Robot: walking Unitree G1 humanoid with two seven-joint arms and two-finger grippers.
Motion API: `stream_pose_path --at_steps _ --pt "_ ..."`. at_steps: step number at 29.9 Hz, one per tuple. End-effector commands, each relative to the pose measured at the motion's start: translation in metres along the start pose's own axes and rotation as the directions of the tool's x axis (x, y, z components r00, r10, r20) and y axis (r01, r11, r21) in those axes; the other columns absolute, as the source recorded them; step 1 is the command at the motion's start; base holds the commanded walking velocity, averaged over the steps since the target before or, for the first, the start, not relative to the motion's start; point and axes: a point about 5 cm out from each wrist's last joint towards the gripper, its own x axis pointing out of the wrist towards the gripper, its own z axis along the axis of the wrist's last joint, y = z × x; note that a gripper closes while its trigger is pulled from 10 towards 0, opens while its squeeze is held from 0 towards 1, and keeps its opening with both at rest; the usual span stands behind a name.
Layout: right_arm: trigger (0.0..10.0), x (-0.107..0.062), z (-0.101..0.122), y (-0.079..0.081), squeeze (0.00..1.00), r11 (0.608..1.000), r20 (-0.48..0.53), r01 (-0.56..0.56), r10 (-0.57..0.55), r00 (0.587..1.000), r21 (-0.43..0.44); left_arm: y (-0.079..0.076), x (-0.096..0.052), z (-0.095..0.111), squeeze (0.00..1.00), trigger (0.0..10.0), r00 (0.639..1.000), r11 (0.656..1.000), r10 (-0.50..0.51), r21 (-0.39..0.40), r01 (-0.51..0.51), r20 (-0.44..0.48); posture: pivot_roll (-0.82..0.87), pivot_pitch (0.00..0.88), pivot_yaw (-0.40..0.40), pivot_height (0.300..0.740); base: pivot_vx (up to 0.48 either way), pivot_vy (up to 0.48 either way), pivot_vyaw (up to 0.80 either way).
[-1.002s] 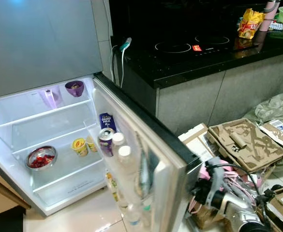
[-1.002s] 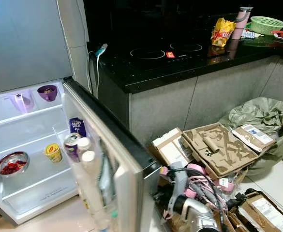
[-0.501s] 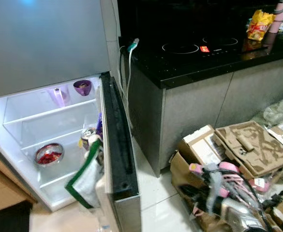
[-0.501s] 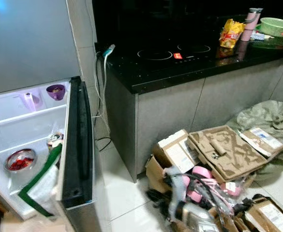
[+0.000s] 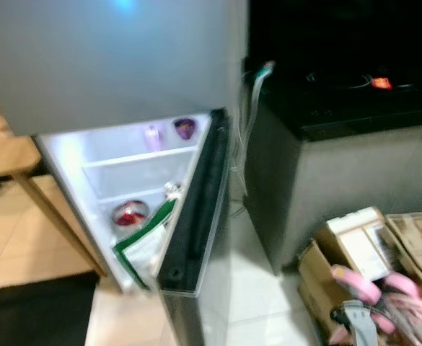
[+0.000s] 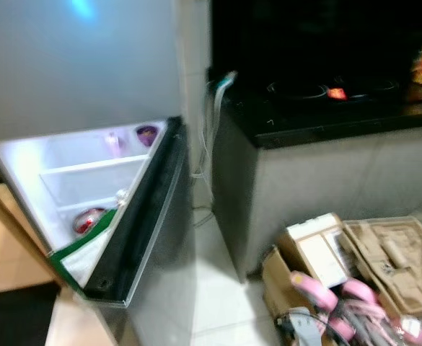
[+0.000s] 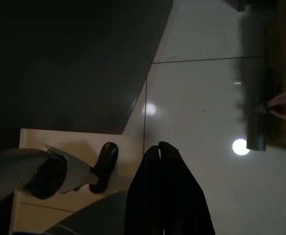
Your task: Restocking fridge
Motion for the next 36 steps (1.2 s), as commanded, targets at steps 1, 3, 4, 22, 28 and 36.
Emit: stream_pose_path --at_steps 1,3,4,22,28,36 --pt "10.0 -0.005 -0.015 -0.004 0.0 0.999 -0.046 0.044 -0.043 0.998 0.025 0.002 -0.002 -0.009 0.0 10.0 0.999 1.0 0.003 0.006 -0.003 -0.036 -0.11 0.01 0.009 0.74 0.0 0.0 0.78" --pt "10.0 -0.007 -0.023 -0.006 0.0 0.996 -0.072 0.076 -0.073 0.995 0.039 0.002 -0.002 -0.009 0.0 10.0 0.999 1.0 0.003 0.009 -0.003 -0.036 -0.11 0.008 0.011 0.74 0.0 0.0 0.78" --pt "10.0 -0.008 -0.028 -0.006 0.0 0.994 -0.087 0.093 -0.089 0.992 0.048 0.002 -0.002 -0.009 0.0 10.0 0.999 1.0 0.004 0.011 -0.003 -0.036 -0.11 0.008 0.011 0.74 0.0 0.0 0.77" --pt "10.0 -0.025 -0.075 -0.01 0.0 0.971 -0.241 0.226 -0.201 0.95 0.079 0.004 -0.003 -0.009 0.0 10.0 0.999 1.0 0.008 0.02 -0.007 -0.04 -0.1 0.0 0.009 0.74 0.0 0.0 0.74" --pt "10.0 -0.024 -0.068 -0.014 0.0 0.955 -0.203 0.275 -0.249 0.947 0.11 0.004 -0.002 -0.007 0.0 10.0 0.999 1.0 0.006 0.018 -0.005 -0.031 -0.11 0.003 0.011 0.74 0.0 0.0 0.0" --pt "10.0 -0.025 -0.071 -0.014 0.0 0.951 -0.226 0.295 -0.268 0.937 0.097 0.002 -0.001 -0.004 0.0 10.0 1.0 1.0 0.003 0.027 -0.002 -0.026 -0.11 0.002 0.011 0.74 0.0 0.0 0.0"
